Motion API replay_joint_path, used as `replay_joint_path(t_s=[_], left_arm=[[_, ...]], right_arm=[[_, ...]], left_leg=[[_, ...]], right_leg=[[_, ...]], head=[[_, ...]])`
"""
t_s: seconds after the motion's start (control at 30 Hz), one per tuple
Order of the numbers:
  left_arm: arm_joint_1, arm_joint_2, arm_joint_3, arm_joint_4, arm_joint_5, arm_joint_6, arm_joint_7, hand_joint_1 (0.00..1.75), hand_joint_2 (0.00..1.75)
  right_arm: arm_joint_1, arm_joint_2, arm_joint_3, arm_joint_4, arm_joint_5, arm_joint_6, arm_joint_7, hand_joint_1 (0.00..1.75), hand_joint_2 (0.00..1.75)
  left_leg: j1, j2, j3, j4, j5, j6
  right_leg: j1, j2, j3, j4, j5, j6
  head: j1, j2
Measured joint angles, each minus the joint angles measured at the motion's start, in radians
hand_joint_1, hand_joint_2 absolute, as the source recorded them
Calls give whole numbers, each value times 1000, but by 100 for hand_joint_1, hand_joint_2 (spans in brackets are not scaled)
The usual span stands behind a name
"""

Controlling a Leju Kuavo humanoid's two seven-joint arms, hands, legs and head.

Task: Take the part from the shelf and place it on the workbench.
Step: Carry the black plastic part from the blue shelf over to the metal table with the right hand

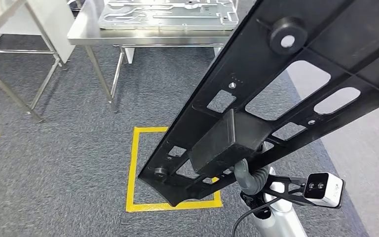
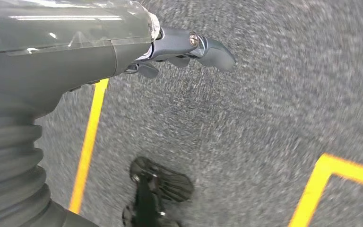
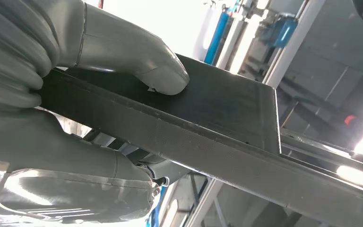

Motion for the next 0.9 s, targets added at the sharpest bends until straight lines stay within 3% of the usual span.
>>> replay_joint_path(t_s=[0.03,0.07,0.1,0.17,0.23,0.3,0.4,0.47,0.53,0.57,0.6,0.67,0.73,0.77,0.9], left_arm=[[2,0,0,0,1,-4,0,0,175],[3,0,0,0,2,-7,0,0,175],[3,0,0,0,3,-10,-1,0,175],[2,0,0,0,3,-18,-6,0,175],[1,-1,0,0,3,-28,-15,0,175],[1,-1,0,0,3,-34,-22,0,175],[-1,-1,0,0,3,-35,-27,0,175],[1,-1,0,0,3,-35,-29,0,175],[6,0,0,0,3,-34,-29,0,175],[10,0,0,0,3,-34,-29,0,175],[12,0,0,0,4,-33,-29,0,175],[16,0,1,0,4,-33,-29,0,175],[16,0,1,0,5,-32,-29,0,175],[16,0,1,0,5,-31,-29,0,175],[15,0,1,0,6,-25,-29,0,175]], right_arm=[[1,0,0,1,4,0,0,175,175],[2,0,0,2,8,0,0,175,175],[3,0,0,2,11,0,0,175,175],[2,0,0,1,15,0,0,175,175],[0,0,0,0,16,0,0,175,175],[-1,0,-2,-1,15,0,0,175,175],[-1,1,-4,-4,13,0,0,175,175],[-3,4,-4,-7,12,0,0,175,175],[-3,7,-4,-8,11,1,0,175,175],[-1,7,-4,-8,11,1,0,175,175],[0,7,-4,-8,11,2,0,175,175],[0,7,-4,-8,11,3,0,175,175],[0,7,-5,-8,10,4,0,175,175],[0,8,-5,-8,10,4,0,175,175],[-1,8,-6,-11,10,5,0,175,175]], left_leg=[[-1,9,0,0,-1,0],[-1,17,0,1,-2,-1],[-1,23,0,2,-3,-2],[-1,30,3,5,-7,-8],[-5,32,5,9,-17,-19],[-7,34,7,10,-26,-32],[-2,32,10,25,-40,-49],[0,19,-35,124,-83,-55],[1,10,-120,270,-132,-58],[1,8,-153,313,-132,-59],[1,8,-169,317,-111,-58],[1,7,-141,206,-16,-52],[-3,3,-92,86,41,-40],[-6,1,-78,56,45,-33],[-7,0,-52,30,22,-7]], right_leg=[[-4,-13,-30,62,-22,4],[-7,-19,-44,90,-25,7],[-11,-21,-36,78,-9,9],[-16,-29,35,-51,57,8],[-12,-39,101,-173,90,0],[-5,-40,115,-203,83,-11],[-6,-32,129,-212,80,-31],[-8,-28,146,-218,74,-44],[-4,-22,159,-217,63,-50],[-2,-18,167,-217,55,-51],[-1,-13,178,-217,47,-51],[0,-5,207,-217,26,-47],[2,0,229,-217,7,-39],[2,2,234,-218,1,-34],[1,1,227,-185,1,-11]], head=[[0,0],[0,0],[0,0],[0,0],[0,0],[0,0],[0,0],[0,0],[0,0],[0,0],[0,0],[0,0],[0,0],[0,0],[0,0]])
